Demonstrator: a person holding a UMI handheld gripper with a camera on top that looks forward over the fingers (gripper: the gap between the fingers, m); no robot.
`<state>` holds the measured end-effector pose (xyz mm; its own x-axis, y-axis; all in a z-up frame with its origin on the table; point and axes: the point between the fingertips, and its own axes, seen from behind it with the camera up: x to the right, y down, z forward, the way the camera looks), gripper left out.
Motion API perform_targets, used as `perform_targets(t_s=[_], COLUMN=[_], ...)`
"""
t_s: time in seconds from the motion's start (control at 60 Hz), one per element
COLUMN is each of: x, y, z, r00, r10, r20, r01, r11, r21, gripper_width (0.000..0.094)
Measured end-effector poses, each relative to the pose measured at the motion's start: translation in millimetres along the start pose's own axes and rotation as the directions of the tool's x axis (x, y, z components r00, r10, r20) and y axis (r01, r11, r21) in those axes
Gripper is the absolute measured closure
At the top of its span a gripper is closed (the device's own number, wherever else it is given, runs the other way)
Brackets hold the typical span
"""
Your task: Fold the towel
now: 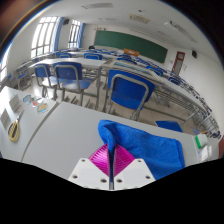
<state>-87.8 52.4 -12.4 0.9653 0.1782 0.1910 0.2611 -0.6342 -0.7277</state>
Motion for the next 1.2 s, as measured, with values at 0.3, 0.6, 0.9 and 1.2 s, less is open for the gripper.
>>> perform_targets(t_s=[0.3,0.6,0.9,1.2], x=[-28,80,177,116], y=[-51,-61,-23,-25], z=[-45,-54,-99,-218], r00=[0.952,0.944,0.959,0.940], r10=[0.229,0.316,0.239,0.282], r20=[0.202,0.097,-0.150,-0.190], r01=[-0.230,-0.319,-0.239,-0.282], r11=[0.973,0.948,0.971,0.959], r21=[-0.023,0.016,0.020,0.029], gripper_width=[0.0925,0.0712,0.0087,0.0086])
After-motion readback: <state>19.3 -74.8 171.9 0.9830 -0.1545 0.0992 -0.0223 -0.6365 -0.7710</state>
